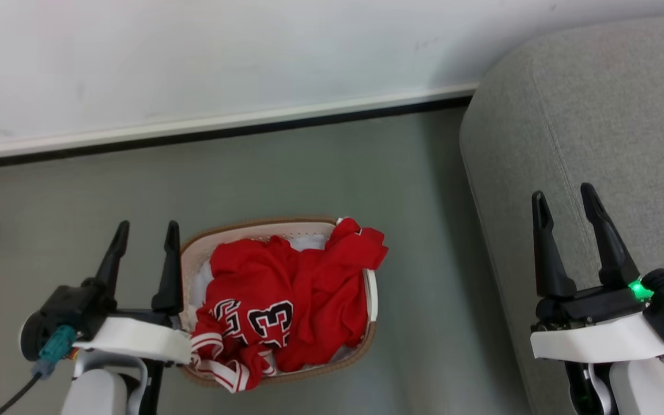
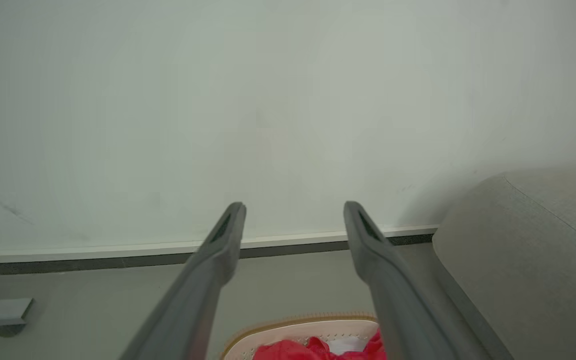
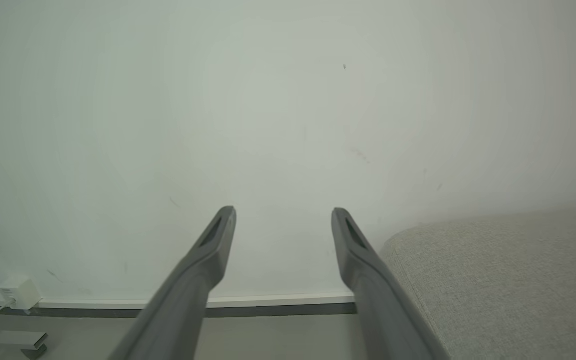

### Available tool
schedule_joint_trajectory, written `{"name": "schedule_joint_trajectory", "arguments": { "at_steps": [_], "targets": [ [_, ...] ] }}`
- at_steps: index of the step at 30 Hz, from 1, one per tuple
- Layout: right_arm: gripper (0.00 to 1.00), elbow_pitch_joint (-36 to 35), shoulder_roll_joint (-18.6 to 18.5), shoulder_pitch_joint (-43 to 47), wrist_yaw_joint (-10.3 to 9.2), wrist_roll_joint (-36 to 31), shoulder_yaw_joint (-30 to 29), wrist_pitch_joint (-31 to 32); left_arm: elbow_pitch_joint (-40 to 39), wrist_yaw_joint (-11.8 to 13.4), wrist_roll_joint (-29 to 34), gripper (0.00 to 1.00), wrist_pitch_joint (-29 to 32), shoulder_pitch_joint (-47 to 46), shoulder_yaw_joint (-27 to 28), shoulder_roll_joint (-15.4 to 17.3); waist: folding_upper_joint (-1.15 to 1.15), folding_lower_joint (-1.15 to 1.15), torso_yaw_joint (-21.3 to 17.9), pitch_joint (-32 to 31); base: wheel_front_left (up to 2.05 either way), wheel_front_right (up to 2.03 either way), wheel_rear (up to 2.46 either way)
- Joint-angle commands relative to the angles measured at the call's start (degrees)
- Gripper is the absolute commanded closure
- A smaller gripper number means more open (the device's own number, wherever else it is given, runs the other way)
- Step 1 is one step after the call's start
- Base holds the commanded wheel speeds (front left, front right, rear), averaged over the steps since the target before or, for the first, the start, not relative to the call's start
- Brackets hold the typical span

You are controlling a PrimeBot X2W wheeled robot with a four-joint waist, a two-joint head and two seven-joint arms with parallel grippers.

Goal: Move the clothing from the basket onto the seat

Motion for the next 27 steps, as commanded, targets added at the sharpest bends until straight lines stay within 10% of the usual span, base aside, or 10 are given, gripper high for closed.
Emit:
{"name": "schedule_joint_trajectory", "arguments": {
  "at_steps": [1,27],
  "targets": [
    [0.0,-0.67,-0.01,-1.08,-0.12,0.78,-0.05,0.02,1.38,-0.08,-0.65,0.0,-0.04,-1.16,-0.41,0.97,0.0,-0.01,-1.36,2.28,0.0,0.0,0.0],
    [0.0,-6.02,0.01,-6.81,-0.12,5.01,1.81,0.02,41.17,-0.07,-17.77,0.0,9.85,-25.42,-27.97,10.14,0.0,-0.01,-9.54,16.65,0.0,0.0,0.0]
  ]
}}
